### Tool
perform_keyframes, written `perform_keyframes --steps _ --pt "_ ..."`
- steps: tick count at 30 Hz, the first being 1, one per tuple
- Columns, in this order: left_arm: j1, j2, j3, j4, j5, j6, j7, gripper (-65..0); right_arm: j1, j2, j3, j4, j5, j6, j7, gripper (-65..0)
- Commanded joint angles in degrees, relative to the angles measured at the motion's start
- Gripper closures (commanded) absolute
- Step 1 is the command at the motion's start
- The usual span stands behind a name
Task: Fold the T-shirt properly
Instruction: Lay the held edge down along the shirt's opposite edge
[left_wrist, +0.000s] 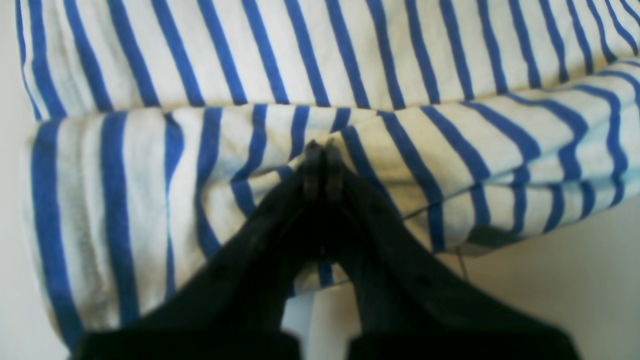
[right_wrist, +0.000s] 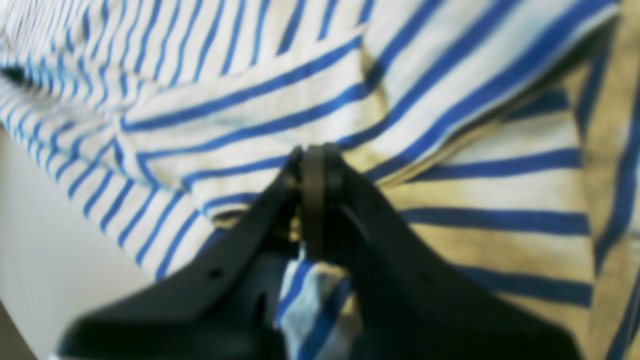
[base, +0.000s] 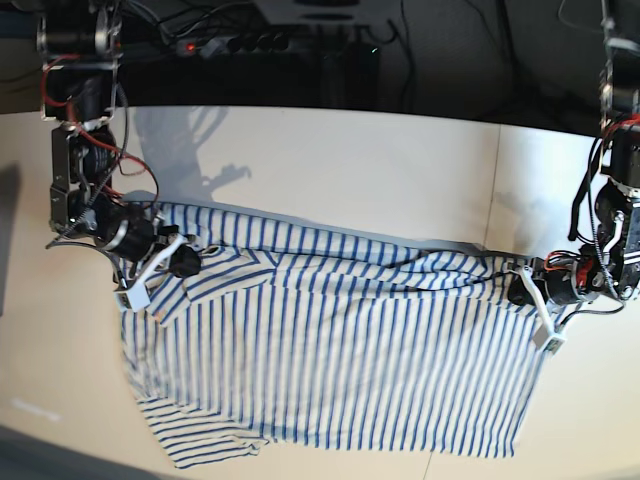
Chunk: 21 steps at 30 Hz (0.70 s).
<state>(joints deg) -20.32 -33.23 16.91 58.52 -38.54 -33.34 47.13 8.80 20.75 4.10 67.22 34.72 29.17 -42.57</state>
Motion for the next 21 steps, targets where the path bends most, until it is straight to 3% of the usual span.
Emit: perform_keyframes --steps 1,5,13,21 --pt "2.38 -1.38 0.17 2.38 1.92 -1.01 4.15 0.0 -2.03 1.29 0.02 1.46 -2.49 1.07 -3.93 0.0" --pt "12.26 -3.43 -2.58 13.16 2.38 -0.98 4.20 0.0 -9.35 3.56 0.09 9.53 -1.95 1.05 -3.96 0.0" --pt "31.98 -3.43 -14.12 32.28 3.56 -0.98 3.82 0.0 -20.90 7.87 2.21 20.48 -0.46 1.07 -3.98 0.0" --pt "40.72 -1.75 -20.65 41.42 3.61 -0.94 2.80 0.0 -27.85 8.76 8.33 25.33 2.54 1.09 -4.20 0.0"
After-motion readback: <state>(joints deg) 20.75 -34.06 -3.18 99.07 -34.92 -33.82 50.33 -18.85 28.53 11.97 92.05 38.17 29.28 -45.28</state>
